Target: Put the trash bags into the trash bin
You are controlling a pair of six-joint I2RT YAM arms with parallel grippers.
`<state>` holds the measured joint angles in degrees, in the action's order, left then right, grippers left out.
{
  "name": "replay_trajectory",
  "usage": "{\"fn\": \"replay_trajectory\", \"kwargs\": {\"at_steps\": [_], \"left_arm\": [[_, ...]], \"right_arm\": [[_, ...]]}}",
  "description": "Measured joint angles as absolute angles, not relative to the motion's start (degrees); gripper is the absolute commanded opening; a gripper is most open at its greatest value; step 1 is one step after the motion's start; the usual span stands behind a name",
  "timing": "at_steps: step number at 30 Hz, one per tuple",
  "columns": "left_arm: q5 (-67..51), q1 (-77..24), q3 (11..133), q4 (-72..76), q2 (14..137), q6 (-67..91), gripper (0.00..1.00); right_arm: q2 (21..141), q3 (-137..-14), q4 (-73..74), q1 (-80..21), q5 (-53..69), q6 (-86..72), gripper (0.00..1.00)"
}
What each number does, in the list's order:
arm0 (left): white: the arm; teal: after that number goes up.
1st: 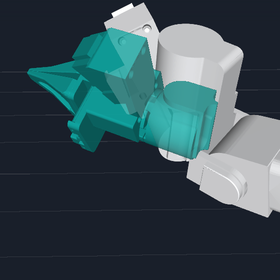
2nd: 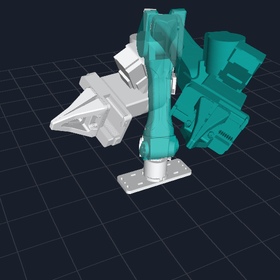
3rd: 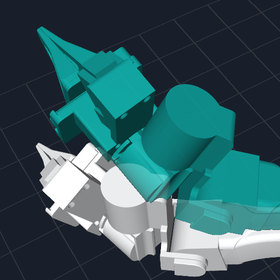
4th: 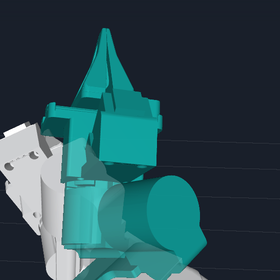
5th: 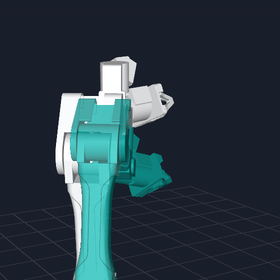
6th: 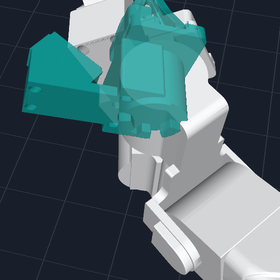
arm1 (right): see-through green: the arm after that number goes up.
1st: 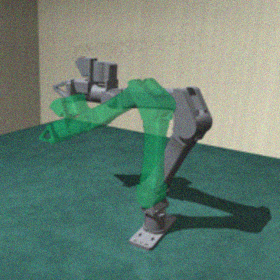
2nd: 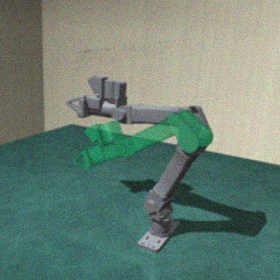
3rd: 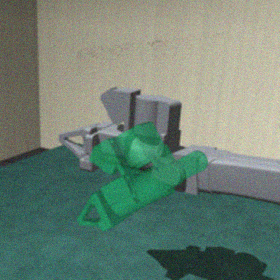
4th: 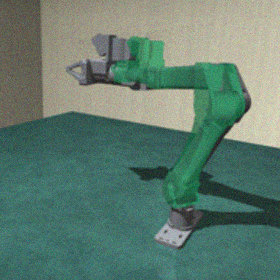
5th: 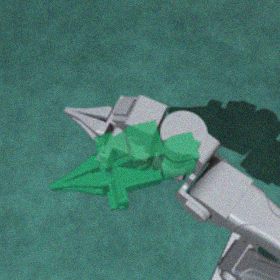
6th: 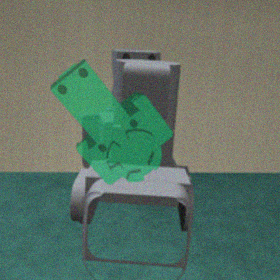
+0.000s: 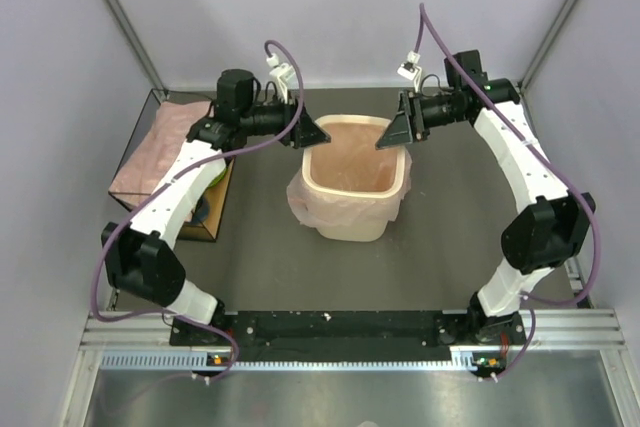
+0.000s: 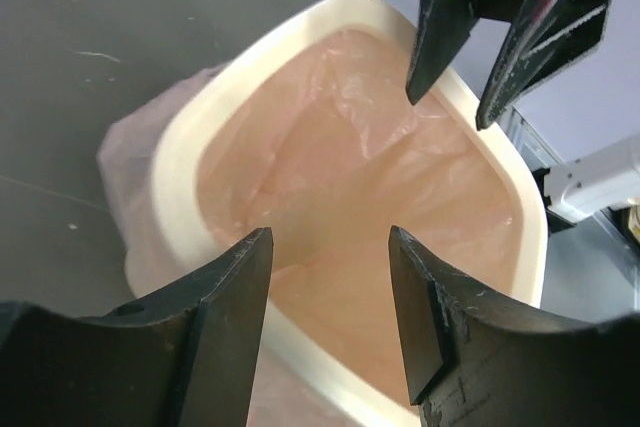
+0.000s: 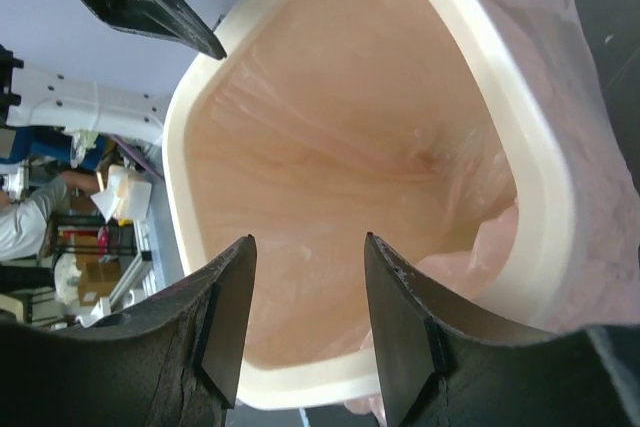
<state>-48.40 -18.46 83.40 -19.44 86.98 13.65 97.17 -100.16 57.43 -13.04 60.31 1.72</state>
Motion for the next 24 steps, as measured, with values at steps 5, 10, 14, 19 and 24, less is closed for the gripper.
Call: {"fn": "replay_trajectory", "kwargs": {"at_steps": [5,10,14,19,24], "left_arm": [[-48.4,-20.6,79.4,-17.9,85.1,12.8,0.56],[-46.2,-20.9,76.6,-18.0,82.3,10.3,0.53],[-46.1,-21.0,76.6,-18.7,82.1,7.3,0.63],[-49.0,-20.9,76.9,-20.2,81.0,5.4,0.68],[-53.2,-21.0,77.0,-20.5,78.4,8.6,0.67]], "right_arm": [[96.4,-98.9,57.4,-12.9,61.5,2.5,0.48],[95.7,-97.6,56.8,-12.8,62.0,5.2,0.48],[94.5,-96.4,56.0,-12.9,62.4,7.6,0.55],[94.0,-97.4,57.6,-13.2,63.0,9.0,0.59],[92.3,-99.6,58.4,-15.4,64.3,8.5,0.6]]}}
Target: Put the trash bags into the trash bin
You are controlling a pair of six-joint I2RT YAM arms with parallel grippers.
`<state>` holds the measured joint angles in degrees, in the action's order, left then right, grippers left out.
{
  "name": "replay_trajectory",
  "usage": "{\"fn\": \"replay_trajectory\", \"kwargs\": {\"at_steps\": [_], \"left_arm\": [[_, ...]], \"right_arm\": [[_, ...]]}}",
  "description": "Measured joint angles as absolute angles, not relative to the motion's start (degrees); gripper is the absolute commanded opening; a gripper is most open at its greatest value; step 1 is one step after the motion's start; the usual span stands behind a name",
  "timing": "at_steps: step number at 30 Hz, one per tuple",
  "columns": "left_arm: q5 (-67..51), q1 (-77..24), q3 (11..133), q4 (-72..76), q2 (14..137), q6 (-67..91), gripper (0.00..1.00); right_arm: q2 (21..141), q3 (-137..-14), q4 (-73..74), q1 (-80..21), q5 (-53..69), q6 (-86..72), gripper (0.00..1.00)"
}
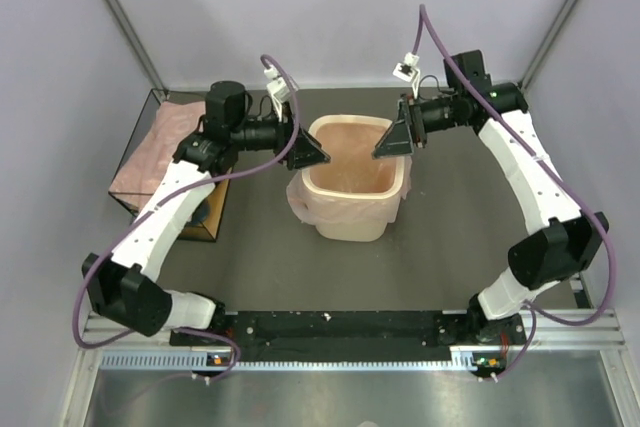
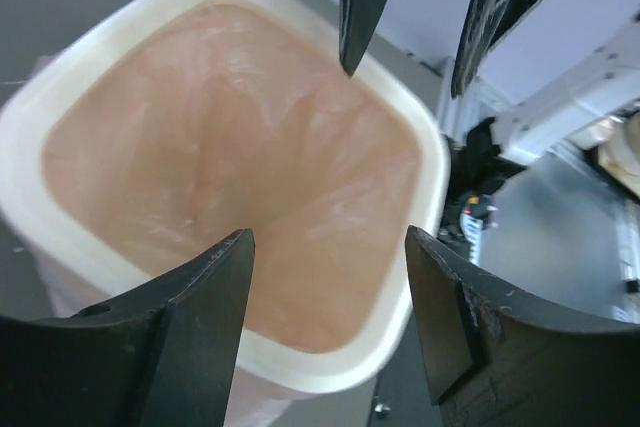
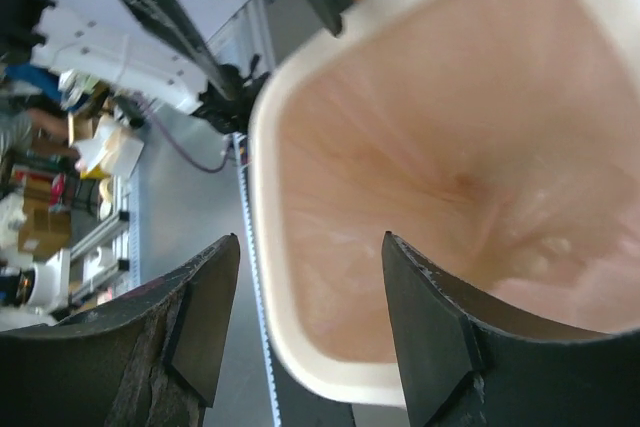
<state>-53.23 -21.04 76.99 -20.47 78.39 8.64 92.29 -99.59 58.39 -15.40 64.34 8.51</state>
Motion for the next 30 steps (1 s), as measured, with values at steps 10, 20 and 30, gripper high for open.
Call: {"fn": "replay_trajectory", "kwargs": {"at_steps": [10,20,30], "left_arm": [[-59.0,-23.7,65.7,-12.9,71.9,19.4,0.64],[-59.3,-23.2,66.0,-12.4,72.3,20.2,0.7],[-52.9,-22.8,83.6,-9.5,84.1,20.4,0.7]], "right_arm": [[84.2,-88.6,57.8,-21.4,69.1,7.4,0.57],[88.7,-89.0,57.1,-18.6,72.5,6.9,0.59],[94.2,-104.2,54.4,-15.4,69.0,4.1,0.6]]}}
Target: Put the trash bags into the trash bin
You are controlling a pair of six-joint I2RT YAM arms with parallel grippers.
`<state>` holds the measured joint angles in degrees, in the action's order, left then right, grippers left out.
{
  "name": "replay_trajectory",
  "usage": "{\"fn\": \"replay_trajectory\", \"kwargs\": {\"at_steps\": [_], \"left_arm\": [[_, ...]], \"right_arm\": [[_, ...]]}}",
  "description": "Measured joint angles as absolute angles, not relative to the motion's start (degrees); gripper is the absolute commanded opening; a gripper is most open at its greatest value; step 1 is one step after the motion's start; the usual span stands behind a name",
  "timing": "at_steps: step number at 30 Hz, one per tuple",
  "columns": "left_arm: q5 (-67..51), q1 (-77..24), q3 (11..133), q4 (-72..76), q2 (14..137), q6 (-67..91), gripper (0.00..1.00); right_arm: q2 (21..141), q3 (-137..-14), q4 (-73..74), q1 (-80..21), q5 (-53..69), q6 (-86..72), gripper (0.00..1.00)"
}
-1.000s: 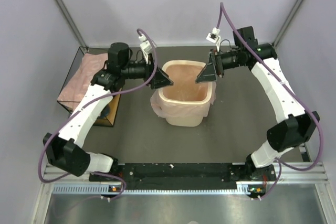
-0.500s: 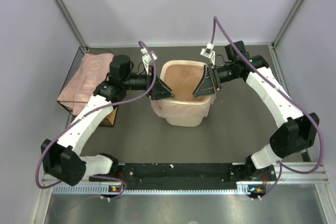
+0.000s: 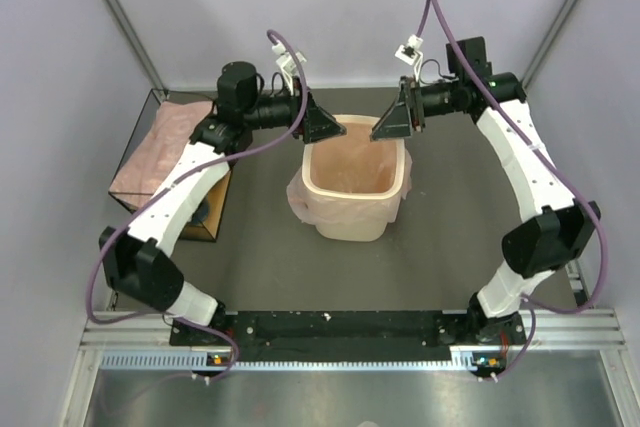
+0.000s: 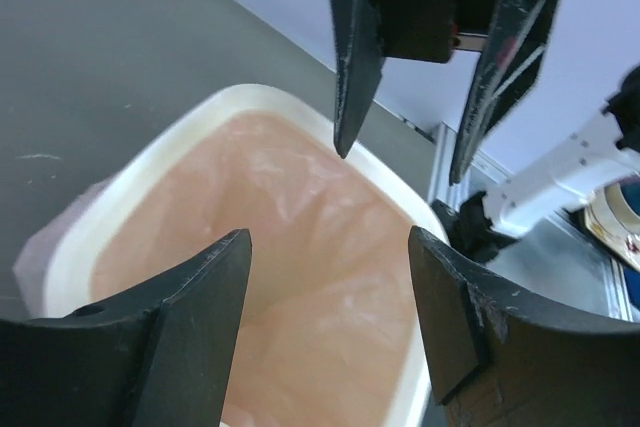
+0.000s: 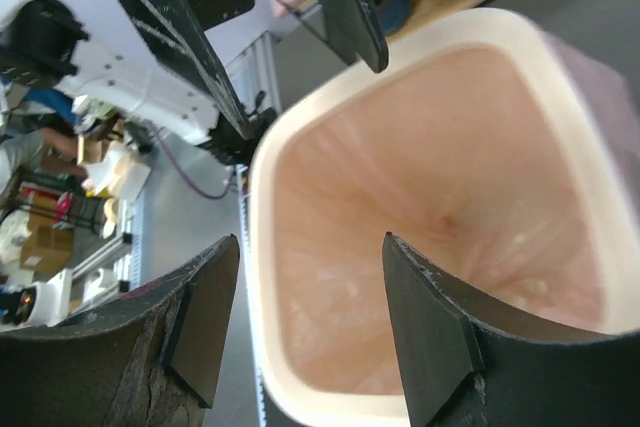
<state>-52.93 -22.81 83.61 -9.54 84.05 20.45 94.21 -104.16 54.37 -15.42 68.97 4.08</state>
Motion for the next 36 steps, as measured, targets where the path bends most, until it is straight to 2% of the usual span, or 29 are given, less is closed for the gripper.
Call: {"fn": "replay_trajectory", "kwargs": {"at_steps": [5,10,14,17,18,20,21,25,29,31,36], "left_arm": [[-49.0,-21.9,82.7,-8.6,89.1,21.8,0.69],[-49.3,-20.4,77.9,-3.4,88.4,23.6,0.72],[-50.5,-20.3,75.5,-3.0,85.8,23.1,0.76],[-50.5,-20.3,75.3,-4.6,84.1,21.1,0.82],[-50.0,-20.3,75.4,-5.7,83.3,20.1,0.98],[-49.0,-20.0,76.6,-8.6,82.0,17.5,0.98],[-48.3,-19.5,78.8,-12.1,81.8,16.1,0.98],[-44.2,-14.7,93.2,-24.2,84.3,9.6,0.98],[-35.9,-9.1,111.6,-35.0,90.6,2.3,0.98],[-30.7,-8.3,115.3,-38.7,92.1,-0.5,0.98],[-21.0,-8.6,109.1,-42.8,92.1,-4.0,0.98]], "right_arm": [[100.1,-105.1,53.2,-14.2,65.6,5.7,0.6],[103.4,-105.9,51.9,-14.1,65.5,8.3,0.61],[104.5,-109.0,52.7,-14.7,64.9,9.1,0.64],[104.9,-112.7,52.9,-15.3,65.2,9.1,0.68],[104.9,-114.3,52.8,-15.5,65.3,8.8,0.7],[104.7,-117.2,52.1,-15.8,64.9,7.7,0.82],[104.5,-118.8,51.4,-15.9,64.3,6.8,0.99],[101.8,-120.0,49.7,-14.8,59.4,4.3,0.99],[96.5,-116.6,46.3,-8.9,47.7,-0.5,0.99],[93.5,-112.9,45.0,-5.9,39.8,-1.7,0.99],[84.1,-93.3,40.8,0.8,26.7,0.0,0.99]]}}
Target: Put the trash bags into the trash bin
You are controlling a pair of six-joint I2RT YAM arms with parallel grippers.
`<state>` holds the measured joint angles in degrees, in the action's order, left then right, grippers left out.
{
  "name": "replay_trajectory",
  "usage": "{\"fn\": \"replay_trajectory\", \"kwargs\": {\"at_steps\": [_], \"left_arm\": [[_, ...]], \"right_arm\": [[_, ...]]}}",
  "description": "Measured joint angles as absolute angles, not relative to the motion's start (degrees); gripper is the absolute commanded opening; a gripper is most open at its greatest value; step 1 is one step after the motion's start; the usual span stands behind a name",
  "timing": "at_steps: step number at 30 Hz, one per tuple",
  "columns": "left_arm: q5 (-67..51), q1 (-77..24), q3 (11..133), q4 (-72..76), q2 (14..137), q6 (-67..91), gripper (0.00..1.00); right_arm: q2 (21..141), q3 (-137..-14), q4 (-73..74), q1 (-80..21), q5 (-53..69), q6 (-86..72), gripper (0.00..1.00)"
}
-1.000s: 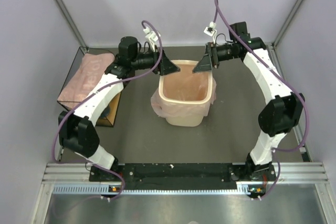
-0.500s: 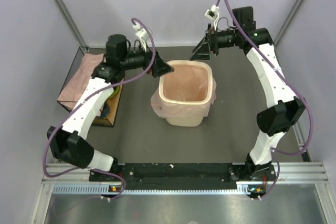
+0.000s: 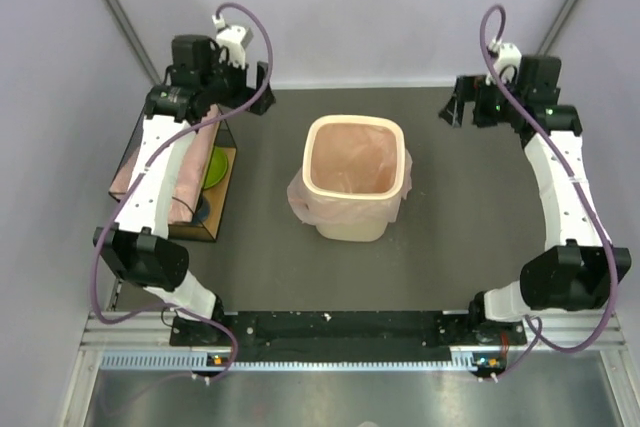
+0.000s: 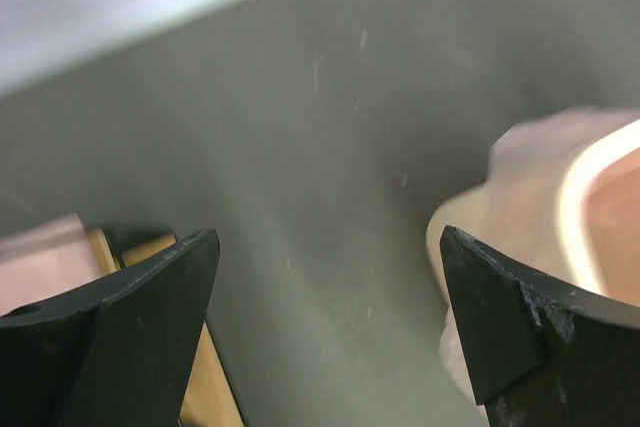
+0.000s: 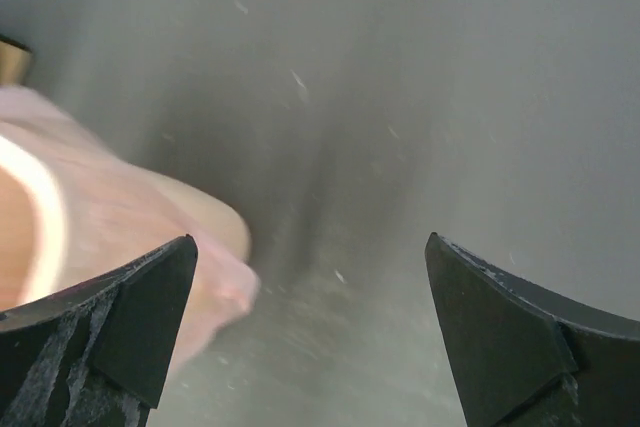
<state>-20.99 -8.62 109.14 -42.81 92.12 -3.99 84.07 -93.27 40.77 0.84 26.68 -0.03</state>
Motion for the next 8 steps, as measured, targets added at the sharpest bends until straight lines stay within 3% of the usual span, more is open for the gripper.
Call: {"fn": "replay_trajectory", "kwargs": {"at_steps": [5,8], "left_arm": [[-14.5,-8.8,94.3,-42.8,91.7,-4.2,0.98],[-11.7,-8.9,90.6,-43.1,91.7,-4.2,0.98]], "right_arm": [[78.0,-72.7,36.9,3.0,20.4,1.7,0.99],[76.9,-68.7,36.6,3.0,19.9,1.9,0.99]]}}
